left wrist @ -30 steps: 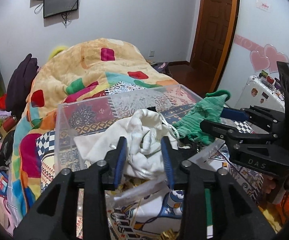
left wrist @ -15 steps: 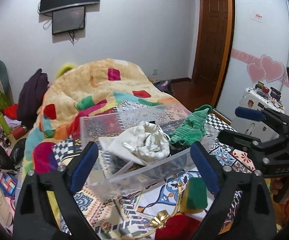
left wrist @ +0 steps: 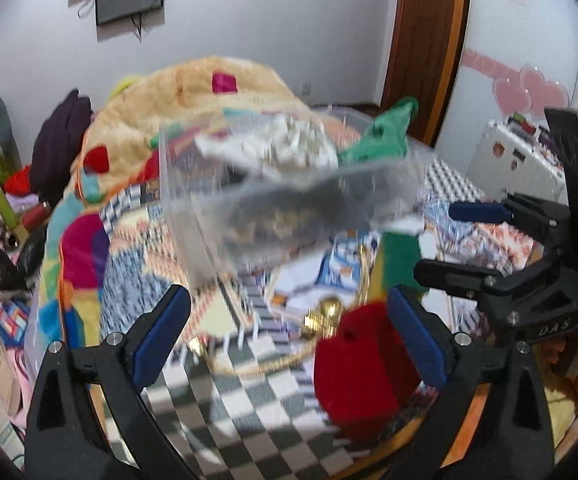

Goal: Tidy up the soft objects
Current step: 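Grasp the red gift bag with the left tool while the right tool grasps the green sponge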

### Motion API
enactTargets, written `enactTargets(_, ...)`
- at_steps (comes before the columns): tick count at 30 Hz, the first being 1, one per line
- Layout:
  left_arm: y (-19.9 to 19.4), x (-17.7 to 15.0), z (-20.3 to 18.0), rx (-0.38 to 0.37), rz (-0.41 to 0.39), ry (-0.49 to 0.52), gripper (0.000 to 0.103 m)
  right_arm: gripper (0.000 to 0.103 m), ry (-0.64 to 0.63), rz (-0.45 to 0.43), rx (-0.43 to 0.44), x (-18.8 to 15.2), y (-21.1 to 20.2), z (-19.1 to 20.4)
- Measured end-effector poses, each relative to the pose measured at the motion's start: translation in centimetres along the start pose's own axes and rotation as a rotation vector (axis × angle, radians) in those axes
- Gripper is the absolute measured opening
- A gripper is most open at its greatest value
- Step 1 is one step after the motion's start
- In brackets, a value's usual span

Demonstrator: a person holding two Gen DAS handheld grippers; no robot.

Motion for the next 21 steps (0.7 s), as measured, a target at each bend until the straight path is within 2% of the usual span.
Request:
enactTargets(6,1.2,-2.1,-0.2,-0.023,0.051,-0.012,0.097,0.09,-0.038,0.045,0.025,-0.9,1.2,1.0)
enactTargets(8,1.5,-2.3,-0.4,-0.035,0.057,-0.011,0.081,0.09,-0.045,0.06,0.026,-0.9,1.8,1.1)
enactTargets(11,1.9,-2.3,-0.8,-0.067,0.062,-0.015,0.067,0.087,-0.051,0.062,0.031,-0.7,2.1,1.3)
enactTargets(12,1.9,-2.2,-0.9,-0.073,0.057,-0.014,0.064,0.08,-0.052,0.06,0.031,-0.7,2.1,1.2)
enactTargets(13,1.9,-2.2,-1.0,-0.08,0.056,-0.011,0.054,0.069,-0.052,0.068,0.043,-0.8,2.2,1.3)
enactTargets(14,2.0,-2.1,-1.2,-0.09,0.053,-0.005,0.046,0.065,-0.049,0.075,0.057,-0.9,2.3,1.4)
enactTargets(15,2.0,-2.0,-1.4,-0.099,0.052,-0.002,0.041,0.064,-0.046,0.074,0.057,-1.0,2.3,1.3)
enactTargets(17,2.0,-1.9,-2.0,-0.138,0.05,0.008,0.024,0.062,-0.047,0.063,0.05,-1.0,2.0,1.2)
enactTargets(21,1.7,-1.7,-2.1,-0.119,0.023,0.022,0.021,0.061,-0.048,0.034,0.028,-0.8,0.9,0.7)
Point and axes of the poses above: each gripper's, at about its wrist camera, not at the fingertips, and y roughly the way its jaws point, z to its left, x to its top, the point moved 10 cm from there along y, roughly the way its jaws point
